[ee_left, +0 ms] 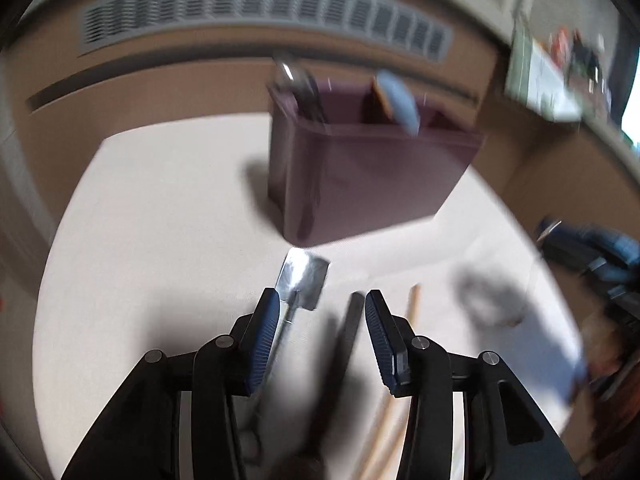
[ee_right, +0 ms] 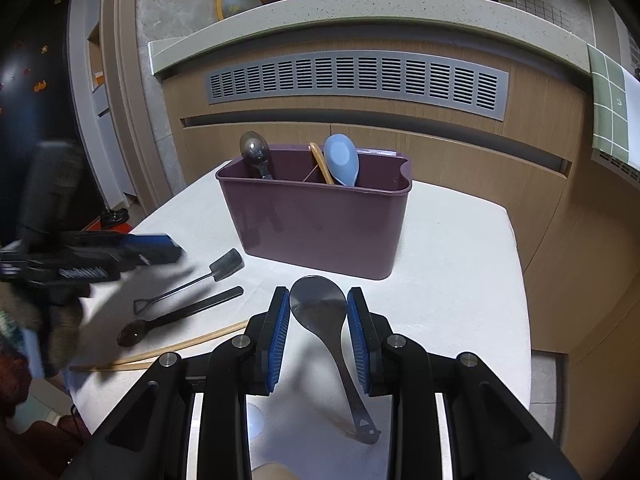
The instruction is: Organize utensils
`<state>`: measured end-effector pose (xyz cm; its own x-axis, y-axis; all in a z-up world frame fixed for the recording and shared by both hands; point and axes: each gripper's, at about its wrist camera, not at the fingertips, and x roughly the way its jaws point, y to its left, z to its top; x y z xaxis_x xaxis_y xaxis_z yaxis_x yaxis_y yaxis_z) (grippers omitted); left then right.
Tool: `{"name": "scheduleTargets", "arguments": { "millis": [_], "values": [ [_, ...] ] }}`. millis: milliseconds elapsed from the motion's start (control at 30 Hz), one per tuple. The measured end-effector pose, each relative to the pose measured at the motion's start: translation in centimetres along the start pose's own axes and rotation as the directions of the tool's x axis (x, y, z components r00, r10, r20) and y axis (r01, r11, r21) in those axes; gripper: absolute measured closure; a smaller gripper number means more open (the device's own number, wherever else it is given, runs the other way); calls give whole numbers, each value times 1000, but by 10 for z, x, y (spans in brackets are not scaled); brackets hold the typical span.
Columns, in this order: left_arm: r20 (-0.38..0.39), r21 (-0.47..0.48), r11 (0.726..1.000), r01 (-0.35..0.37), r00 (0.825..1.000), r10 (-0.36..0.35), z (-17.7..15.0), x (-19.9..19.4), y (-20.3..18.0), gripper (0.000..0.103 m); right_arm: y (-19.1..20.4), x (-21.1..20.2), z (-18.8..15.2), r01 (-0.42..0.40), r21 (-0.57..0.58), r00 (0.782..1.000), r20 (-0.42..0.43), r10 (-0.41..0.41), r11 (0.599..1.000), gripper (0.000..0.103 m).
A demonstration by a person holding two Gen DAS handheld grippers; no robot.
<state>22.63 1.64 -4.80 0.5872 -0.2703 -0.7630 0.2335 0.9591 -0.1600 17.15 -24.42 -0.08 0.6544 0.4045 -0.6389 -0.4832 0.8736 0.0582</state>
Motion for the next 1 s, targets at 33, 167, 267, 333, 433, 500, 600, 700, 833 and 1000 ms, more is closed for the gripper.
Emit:
{"name": "scheduleTargets", "arguments": {
  "millis": [33,167,267,333,433,500,600,700,833,1000],
  "values": [
    [-20,18,1000,-19,1000,20,3,8,-1,57,0,0,0,1,-3,1000,-1,-1,1000,77],
    [-78,56,998,-43,996,47,16,36,-3,57,-3,-1,2,-3,8,1000,-1,3,1000,77],
    [-114,86,993,-78,990,88,22,51,-8,57,-7,0,3,-7,23,1000,-4,7,1000,77],
    [-121,89,991,-104,986,114,24,55,-11,57,-9,-1,4,-7,30,1000,-2,7,1000,77],
    [-121,58,991,-118,985,125,24,51,-11,68,-11,-3,5,-2,38,1000,8,2,999,77],
    [-69,23,994,-111,991,112,21,37,-11,68,-12,-6,5,-4,43,1000,19,3,999,77],
    [21,-29,999,-46,999,47,12,6,-12,68,-13,-11,5,-10,50,999,35,9,999,77],
    [110,-52,999,-15,994,20,4,-23,-16,68,-15,-12,6,-8,54,999,38,6,999,77],
    [190,-56,998,7,982,3,1,-54,-26,69,-15,-14,8,-13,68,999,45,10,998,77],
    [236,-37,999,10,972,-1,2,-74,-30,69,-10,-22,12,-11,54,998,68,7,998,77]
  ]
}}
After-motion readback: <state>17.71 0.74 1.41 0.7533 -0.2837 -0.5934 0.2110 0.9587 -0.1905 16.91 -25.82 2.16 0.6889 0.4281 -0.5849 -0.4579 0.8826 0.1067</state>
